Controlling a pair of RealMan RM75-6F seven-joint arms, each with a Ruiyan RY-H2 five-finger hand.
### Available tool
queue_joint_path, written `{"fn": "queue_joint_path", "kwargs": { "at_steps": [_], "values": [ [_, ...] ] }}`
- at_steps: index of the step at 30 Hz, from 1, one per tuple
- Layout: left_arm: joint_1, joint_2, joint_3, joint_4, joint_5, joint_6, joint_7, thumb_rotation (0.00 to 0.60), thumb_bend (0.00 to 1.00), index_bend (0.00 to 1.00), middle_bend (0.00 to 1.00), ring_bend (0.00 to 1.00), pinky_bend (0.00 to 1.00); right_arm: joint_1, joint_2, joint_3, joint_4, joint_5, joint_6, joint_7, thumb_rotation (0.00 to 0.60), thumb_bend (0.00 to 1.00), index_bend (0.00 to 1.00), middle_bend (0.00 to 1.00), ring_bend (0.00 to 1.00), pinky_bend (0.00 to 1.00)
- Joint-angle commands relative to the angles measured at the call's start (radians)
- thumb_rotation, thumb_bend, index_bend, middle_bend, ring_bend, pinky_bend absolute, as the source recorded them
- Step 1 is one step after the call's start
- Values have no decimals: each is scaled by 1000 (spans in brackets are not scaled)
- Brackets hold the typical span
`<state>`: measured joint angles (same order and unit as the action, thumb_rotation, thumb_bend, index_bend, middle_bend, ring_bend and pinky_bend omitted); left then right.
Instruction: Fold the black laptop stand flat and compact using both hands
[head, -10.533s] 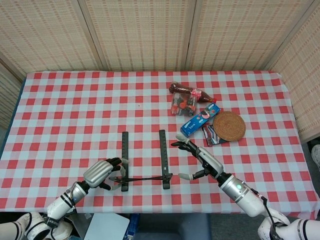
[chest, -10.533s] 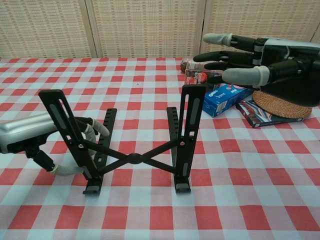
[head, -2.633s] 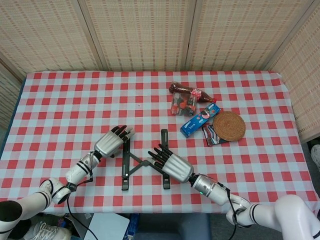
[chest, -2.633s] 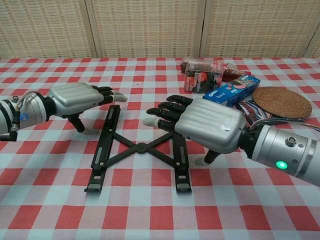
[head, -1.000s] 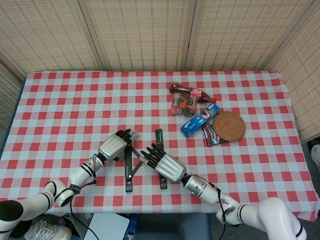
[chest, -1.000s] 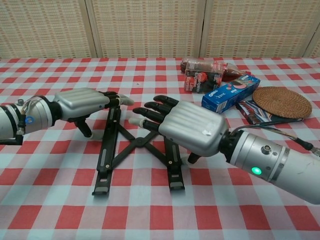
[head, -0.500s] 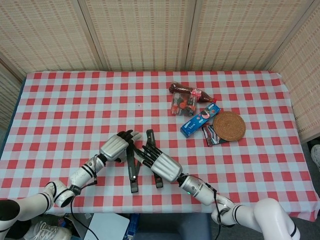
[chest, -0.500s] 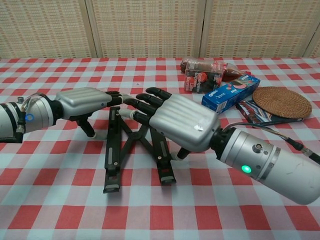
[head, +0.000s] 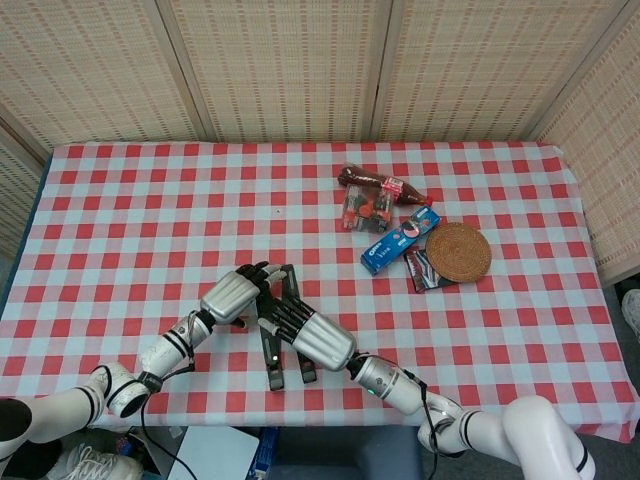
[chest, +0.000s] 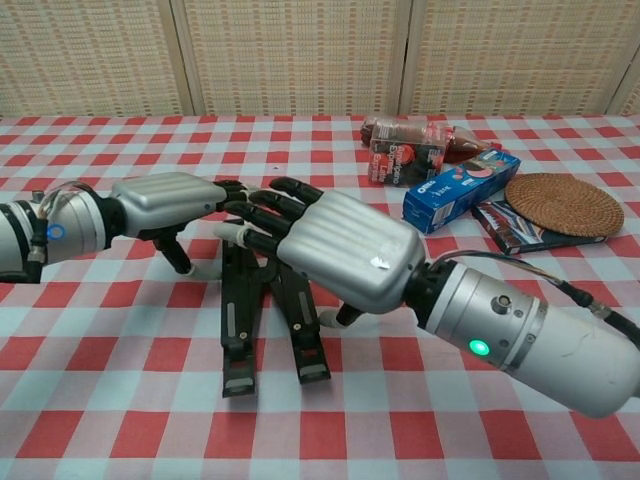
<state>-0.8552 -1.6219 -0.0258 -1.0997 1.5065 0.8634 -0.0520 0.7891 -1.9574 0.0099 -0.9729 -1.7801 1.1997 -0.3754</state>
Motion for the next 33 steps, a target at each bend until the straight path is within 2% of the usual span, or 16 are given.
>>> {"fn": "queue_joint_path", "kwargs": {
  "at_steps": [1,4,6,11,14,20,33],
  "values": [
    [14,22,-4,-8,-19,3,13,600,272,0,0,0,160,23,59,-16,-59,-28,-13,13,600,0,0,0,0,0],
    [32,52,-10,-19,-40,13,20,600,272,0,0,0,160,61,132,-20,-141,-47,-49,34,600,0,0,0,0,0],
    [46,75,-15,-29,-55,22,21,600,272,0,0,0,160,98,193,-22,-215,-48,-110,61,600,0,0,0,0,0],
    [74,129,-24,-63,-83,37,18,600,272,0,0,0,160,223,327,-12,-349,-48,-304,98,600,0,0,0,0,0],
    [88,155,-20,-82,-84,49,26,600,272,0,0,0,160,289,370,-5,-390,-33,-414,132,600,0,0,0,0,0],
    [111,185,-17,-101,-85,68,28,600,272,0,0,0,160,393,384,-9,-384,-34,-548,197,600,0,0,0,0,0],
    [141,196,-12,-79,-77,84,-12,600,272,0,0,0,160,506,324,-54,-281,-70,-628,247,600,0,0,0,0,0]
  ]
}}
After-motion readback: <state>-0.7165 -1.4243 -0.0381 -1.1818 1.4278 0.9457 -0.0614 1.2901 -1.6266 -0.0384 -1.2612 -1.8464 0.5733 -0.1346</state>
